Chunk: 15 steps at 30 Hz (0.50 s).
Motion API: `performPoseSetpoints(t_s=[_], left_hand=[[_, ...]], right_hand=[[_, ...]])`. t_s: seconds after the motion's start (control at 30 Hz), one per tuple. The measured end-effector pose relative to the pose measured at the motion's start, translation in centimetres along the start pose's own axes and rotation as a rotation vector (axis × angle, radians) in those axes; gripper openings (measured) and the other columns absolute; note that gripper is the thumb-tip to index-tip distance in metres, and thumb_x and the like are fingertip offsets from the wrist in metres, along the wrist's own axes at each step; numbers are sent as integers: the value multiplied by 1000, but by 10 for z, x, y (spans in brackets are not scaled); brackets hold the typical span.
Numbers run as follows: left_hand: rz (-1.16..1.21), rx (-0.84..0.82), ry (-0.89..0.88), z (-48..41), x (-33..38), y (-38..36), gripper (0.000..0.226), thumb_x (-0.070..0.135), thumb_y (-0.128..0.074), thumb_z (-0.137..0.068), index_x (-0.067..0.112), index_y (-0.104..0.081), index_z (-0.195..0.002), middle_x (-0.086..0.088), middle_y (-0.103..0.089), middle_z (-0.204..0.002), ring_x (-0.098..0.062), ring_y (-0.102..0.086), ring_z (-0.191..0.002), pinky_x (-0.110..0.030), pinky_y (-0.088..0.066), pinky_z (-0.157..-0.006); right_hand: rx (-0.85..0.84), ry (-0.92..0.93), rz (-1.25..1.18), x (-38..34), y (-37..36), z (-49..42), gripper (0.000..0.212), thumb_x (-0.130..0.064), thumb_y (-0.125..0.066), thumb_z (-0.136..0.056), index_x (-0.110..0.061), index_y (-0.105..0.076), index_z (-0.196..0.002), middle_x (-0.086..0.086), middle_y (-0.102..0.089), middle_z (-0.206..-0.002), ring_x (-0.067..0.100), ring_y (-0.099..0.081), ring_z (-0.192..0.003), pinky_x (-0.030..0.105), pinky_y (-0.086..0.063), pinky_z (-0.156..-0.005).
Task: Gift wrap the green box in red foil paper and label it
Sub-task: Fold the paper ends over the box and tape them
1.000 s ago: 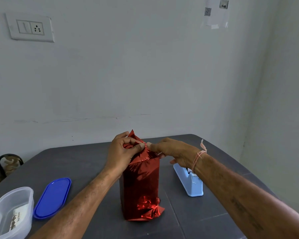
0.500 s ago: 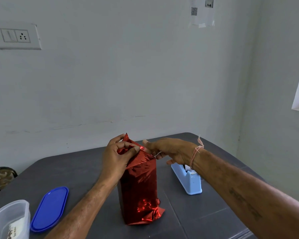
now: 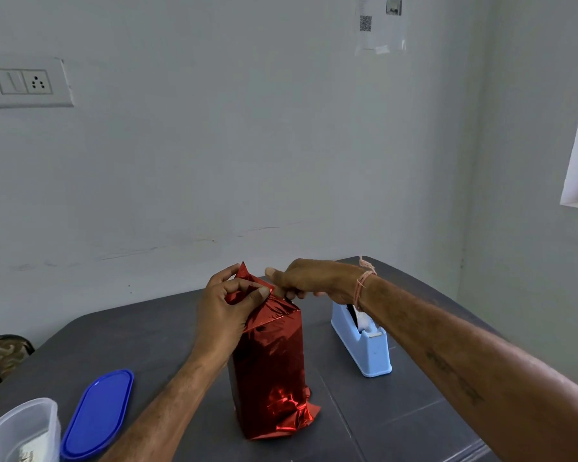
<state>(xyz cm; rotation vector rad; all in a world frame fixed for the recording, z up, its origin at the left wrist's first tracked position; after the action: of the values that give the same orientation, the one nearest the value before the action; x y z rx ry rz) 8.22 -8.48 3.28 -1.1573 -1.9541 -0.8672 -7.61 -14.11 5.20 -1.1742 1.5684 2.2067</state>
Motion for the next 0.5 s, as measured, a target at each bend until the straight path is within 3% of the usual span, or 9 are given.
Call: performPoseSetpoints(t_s=[0.13,0.37,0.5], left_hand=[[18,9,2,-1,-1,1,8,32,-84,-78,29,-82,-85,12,-56,-139,7,-50,-125,-36,-45,-109],[21,12,8,-6,-8,0,10,37,-86,-75,30,-82,-81,7,-68,-125,-8,-61,-122,-47,-52,-104],[6,18,26,-6,-8,1,8,35,-86,-76,28,-82,-79,9,-69,-122,-8,-62,-119,-45,-53,-103]], right_hand=[[-17,-16,1,-2,-1,-4,61,-67,-33,-101,-19,-69,-95,-8,-62,-82,12,-48,-76,28,-31,-67],[-4,-24,-83,-1,-2,-12,67,-69,-35,-100,-14,-72,-107,-8,-64,-81,10,-50,-71,28,-29,-65],[10,-11,-137,0,-3,-15,65,-66,-39,-101,-11,-73,-109,-7,-65,-79,9,-51,-67,27,-29,-62]])
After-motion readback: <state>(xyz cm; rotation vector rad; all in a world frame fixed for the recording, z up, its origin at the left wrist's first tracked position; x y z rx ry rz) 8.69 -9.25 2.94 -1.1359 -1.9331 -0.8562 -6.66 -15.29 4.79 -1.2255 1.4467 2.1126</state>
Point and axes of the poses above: each hand's wrist, its own z-axis away from the middle knuckle, its own y-axis out of the back of the hand, x = y × z, the point moved 8 cm from there along -z, towards the middle knuckle
